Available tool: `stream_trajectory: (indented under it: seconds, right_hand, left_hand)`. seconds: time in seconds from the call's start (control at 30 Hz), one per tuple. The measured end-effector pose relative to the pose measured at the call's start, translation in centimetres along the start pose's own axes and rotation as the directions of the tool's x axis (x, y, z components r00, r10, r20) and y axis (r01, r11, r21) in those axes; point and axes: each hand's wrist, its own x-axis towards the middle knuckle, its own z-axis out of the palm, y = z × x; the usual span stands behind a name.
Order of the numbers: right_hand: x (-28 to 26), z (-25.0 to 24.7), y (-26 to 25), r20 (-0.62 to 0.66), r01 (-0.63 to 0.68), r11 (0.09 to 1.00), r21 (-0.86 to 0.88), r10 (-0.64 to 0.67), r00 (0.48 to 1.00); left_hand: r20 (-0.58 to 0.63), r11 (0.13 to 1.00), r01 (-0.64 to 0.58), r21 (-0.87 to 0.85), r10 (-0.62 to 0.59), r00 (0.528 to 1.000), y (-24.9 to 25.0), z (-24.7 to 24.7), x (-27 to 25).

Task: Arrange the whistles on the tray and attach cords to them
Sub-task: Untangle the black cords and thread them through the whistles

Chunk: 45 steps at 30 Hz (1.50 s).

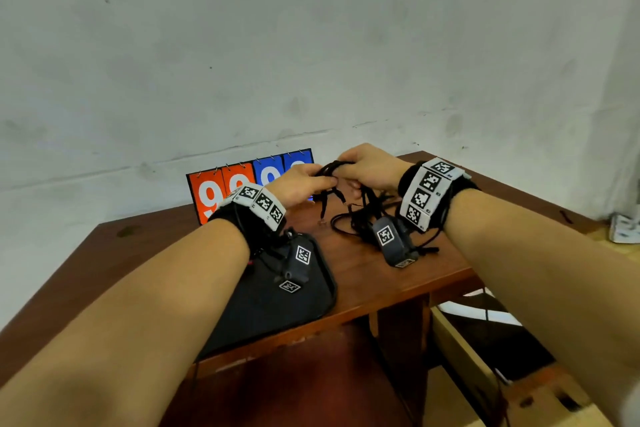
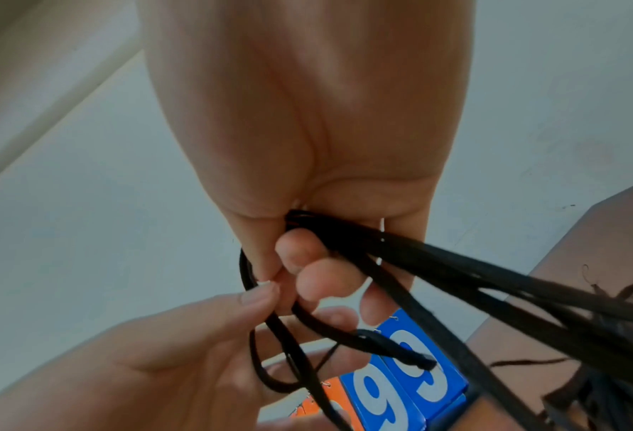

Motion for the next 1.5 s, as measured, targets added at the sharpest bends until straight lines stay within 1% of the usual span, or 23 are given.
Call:
stream_trajectory:
  seconds: [0.07,0.17,0.23,0.3,0.4,0.47,0.63,0.73,0.9,1.0,1.07,1.2,1.27,1.4,1.47,1.5]
  right_hand:
    - [-0.2,0.1,-0.3,-0.007,-0.009,0.999,0.049,0.010,1.000]
    - [-0.6,0.2,-0.5,-0.026,-0.031,0.997,0.072,0.033,0.999]
    - [-0.9,0.2,-0.3,-0.039,-0.049,0.995,0.082,0.052,0.998]
    - [-1.0,0.3,-0.1,-0.043,-0.065,0.992,0.104,0.070,0.997]
    - [-1.0,0.5,-0.1,-0.024,-0.085,0.985,0.148,0.090,0.996]
    - [-0.9,0.6,-0.2,0.001,-0.086,0.982,0.169,0.087,0.996]
    - [-0.6,1.0,0.1,0.018,-0.039,0.978,0.206,0.036,0.999]
    - [-0.3,0.5,0.9,-0.016,-0.029,0.968,0.249,0.034,0.999]
    - [0.0,-0.7,2.4,-0.076,-0.034,0.911,0.411,0.071,0.995]
    - [0.5,-1.3,3.8,-0.120,-0.038,0.890,0.455,0.104,0.987]
    - [0.7,-1.7,4.7,-0.114,-0.049,0.859,0.509,0.124,0.986]
    - [0.8,-2.4,6.3,-0.094,-0.060,0.811,0.582,0.140,0.986]
    - [1.0,-2.6,6.9,-0.099,-0.061,0.808,0.586,0.147,0.984]
    - [1.5,-3.6,9.4,-0.164,-0.094,0.855,0.511,0.204,0.965]
    - [1.6,-4.1,10.6,-0.233,-0.116,0.864,0.489,0.257,0.938]
    - [1.7,-4.3,11.1,-0.266,-0.118,0.855,0.506,0.285,0.921]
  left_hand:
    - [-0.034,0.999,-0.004,-0.046,0.003,0.999,0.2,-0.2,-0.6]
    - [-0.089,0.992,0.018,-0.121,-0.029,0.996,0.3,-0.3,-1.3]
    - [-0.126,0.991,0.022,-0.132,-0.039,0.991,0.3,-0.4,-1.6]
    - [-0.137,0.990,0.028,-0.138,-0.047,0.989,0.1,-0.6,-1.7]
    - [-0.143,0.990,0.046,-0.133,-0.065,0.988,-0.3,-0.8,-1.5]
    - [-0.149,0.994,0.038,-0.107,-0.054,0.987,-0.8,-0.6,-1.1]
    - [-0.090,0.998,-0.055,0.029,0.058,0.994,-1.3,0.9,0.0]
    - [-0.071,0.996,-0.039,0.085,0.045,0.996,-1.6,2.1,0.9]
    - [-0.083,0.990,-0.008,0.143,0.020,0.996,-2.7,4.3,3.4]
    - [-0.068,0.986,-0.024,0.165,0.036,0.997,-3.8,5.4,5.0]
    - [-0.041,0.994,-0.021,0.109,0.026,0.999,-4.6,6.1,6.2]
    - [-0.010,0.987,-0.027,0.157,0.029,1.000,-5.3,7.3,8.1]
    - [0.003,0.987,-0.032,0.159,0.032,0.999,-5.2,7.5,8.4]
    - [-0.063,0.995,0.072,0.075,-0.068,0.996,-5.8,7.8,9.5]
    - [-0.068,0.990,0.103,0.100,-0.096,0.993,-6.4,7.5,9.8]
    - [-0.067,0.986,0.111,0.126,-0.103,0.992,-6.6,7.3,9.8]
